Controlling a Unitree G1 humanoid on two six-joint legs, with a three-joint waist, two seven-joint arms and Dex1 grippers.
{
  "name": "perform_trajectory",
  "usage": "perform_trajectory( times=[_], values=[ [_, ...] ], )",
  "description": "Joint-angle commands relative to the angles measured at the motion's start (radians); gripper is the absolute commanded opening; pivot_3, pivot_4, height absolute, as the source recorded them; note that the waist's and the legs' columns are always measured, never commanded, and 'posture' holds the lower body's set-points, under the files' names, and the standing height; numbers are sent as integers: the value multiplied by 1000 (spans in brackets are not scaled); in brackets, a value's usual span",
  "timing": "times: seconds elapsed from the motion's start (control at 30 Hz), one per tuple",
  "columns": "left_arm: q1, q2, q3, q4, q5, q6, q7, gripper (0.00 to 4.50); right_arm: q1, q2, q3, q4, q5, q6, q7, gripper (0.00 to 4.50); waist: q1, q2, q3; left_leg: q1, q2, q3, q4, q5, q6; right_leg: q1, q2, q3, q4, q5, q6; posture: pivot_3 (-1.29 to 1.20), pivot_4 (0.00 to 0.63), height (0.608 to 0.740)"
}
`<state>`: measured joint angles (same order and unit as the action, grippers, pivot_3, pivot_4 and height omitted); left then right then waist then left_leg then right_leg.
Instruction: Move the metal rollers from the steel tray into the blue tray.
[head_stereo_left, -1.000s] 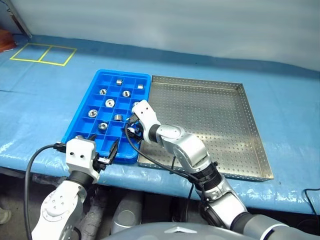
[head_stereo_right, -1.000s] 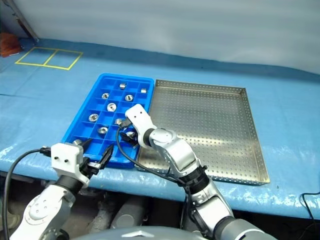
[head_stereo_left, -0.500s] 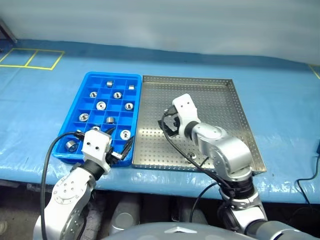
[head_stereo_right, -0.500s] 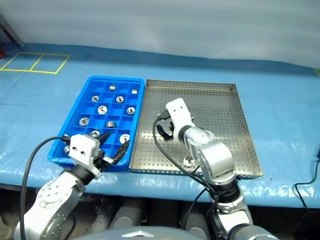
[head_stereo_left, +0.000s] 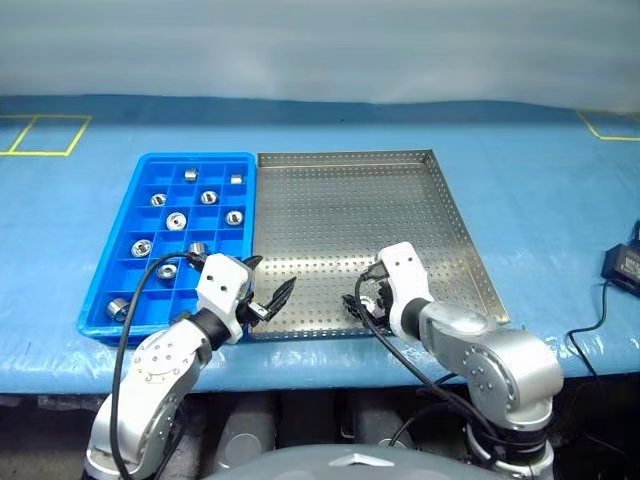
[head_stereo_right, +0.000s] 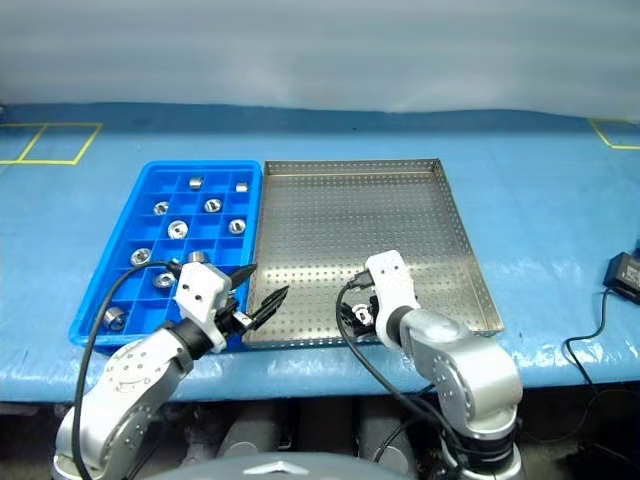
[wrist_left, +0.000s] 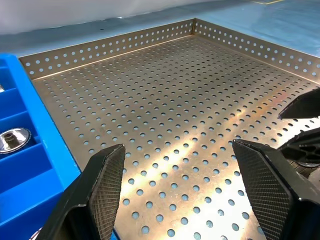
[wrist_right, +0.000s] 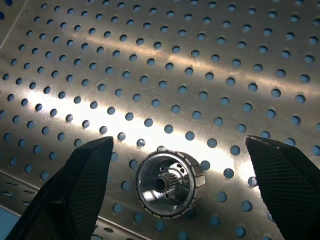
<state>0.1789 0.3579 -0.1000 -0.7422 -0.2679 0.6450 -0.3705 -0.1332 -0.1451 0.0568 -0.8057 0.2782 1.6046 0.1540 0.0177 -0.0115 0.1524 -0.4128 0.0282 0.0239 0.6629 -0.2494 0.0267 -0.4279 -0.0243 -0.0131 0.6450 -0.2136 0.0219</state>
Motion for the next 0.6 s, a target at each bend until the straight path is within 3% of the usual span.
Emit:
perform_trajectory(
  times=[0.03,0.2,0.3,0.5,0.6],
  values=[
    [-2,-6,-8,0,-5,-24,2,3731,25,0,-11,-24,30,10,-28,4478,0,0,0,0,0,0,0,0,0,0,0,0,0,0,0,90,150,740],
    [8,-16,-12,2,-1,-33,12,3731,53,-44,30,1,49,10,-64,4478,2,-1,-1,0,0,0,0,0,0,0,0,0,-1,0,0,106,150,740],
    [14,-20,-13,1,1,-36,16,3731,53,-56,40,18,59,10,-82,3876,6,-2,-1,0,-1,0,-1,0,0,0,0,0,-1,0,0,113,150,740],
    [28,-22,-8,-5,7,-44,30,3731,35,-75,54,37,88,10,-103,1894,15,-3,-2,0,-1,0,0,0,1,0,-1,0,-1,0,0,142,150,740],
    [36,-21,-1,-10,12,-49,36,3731,2,-87,65,40,107,10,-106,1826,18,-3,-2,0,-1,0,0,0,1,1,-1,0,-1,0,1,162,150,740]
  ],
)
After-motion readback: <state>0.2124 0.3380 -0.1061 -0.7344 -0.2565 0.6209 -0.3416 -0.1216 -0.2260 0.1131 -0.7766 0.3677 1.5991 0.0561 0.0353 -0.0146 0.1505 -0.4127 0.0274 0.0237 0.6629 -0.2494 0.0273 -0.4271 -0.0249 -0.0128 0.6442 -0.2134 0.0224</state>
